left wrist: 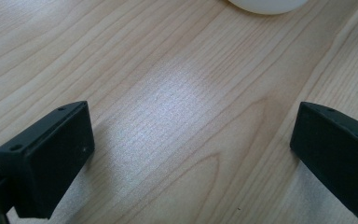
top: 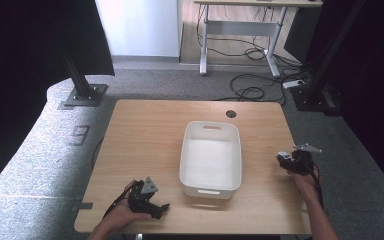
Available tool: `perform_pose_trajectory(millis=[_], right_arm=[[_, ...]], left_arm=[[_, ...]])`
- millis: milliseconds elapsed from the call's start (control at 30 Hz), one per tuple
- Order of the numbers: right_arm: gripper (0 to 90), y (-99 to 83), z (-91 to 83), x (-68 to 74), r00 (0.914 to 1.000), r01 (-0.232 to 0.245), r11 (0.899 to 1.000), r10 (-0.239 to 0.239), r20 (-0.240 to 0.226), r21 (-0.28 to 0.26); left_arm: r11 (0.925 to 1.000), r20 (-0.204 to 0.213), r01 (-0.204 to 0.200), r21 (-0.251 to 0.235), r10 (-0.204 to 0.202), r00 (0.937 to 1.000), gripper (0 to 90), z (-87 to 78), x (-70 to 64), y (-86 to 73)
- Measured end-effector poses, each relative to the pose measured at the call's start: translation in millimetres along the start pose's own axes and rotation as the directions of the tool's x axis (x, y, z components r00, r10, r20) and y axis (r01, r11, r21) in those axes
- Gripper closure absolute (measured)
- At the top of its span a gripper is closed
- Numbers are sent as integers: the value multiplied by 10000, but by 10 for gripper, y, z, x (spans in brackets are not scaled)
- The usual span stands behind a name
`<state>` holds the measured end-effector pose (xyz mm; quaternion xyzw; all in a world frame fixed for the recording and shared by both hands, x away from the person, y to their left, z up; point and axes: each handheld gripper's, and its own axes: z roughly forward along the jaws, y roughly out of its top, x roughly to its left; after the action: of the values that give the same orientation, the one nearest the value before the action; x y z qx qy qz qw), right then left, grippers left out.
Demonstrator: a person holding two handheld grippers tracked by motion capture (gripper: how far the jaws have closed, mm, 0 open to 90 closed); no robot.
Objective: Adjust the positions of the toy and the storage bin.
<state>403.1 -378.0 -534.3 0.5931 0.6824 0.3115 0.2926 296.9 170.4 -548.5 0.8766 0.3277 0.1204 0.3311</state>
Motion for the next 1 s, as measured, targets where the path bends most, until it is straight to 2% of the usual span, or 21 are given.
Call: perform_pose_trajectory(millis=[267, 700, 833, 1000], right_arm=[[350, 3, 76, -26, 9998, 167, 9997, -168, 68, 196], [367, -3, 140, -25, 9998, 161, 9993, -163, 65, 346], [380, -12, 166, -33, 10000, 26, 9989, -26, 10, 470], [470, -14, 174, -19, 9999, 39, 9988, -31, -170, 489]], left_arm=[[10000, -9, 4, 5, -4, 10000, 0, -1, 0, 0], [10000, -8, 4, 9, -4, 10000, 0, -1, 0, 0], [10000, -7, 5, 6, -5, 10000, 0, 0, -1, 0], [10000, -17, 11, 6, -11, 10000, 0, -1, -2, -1]])
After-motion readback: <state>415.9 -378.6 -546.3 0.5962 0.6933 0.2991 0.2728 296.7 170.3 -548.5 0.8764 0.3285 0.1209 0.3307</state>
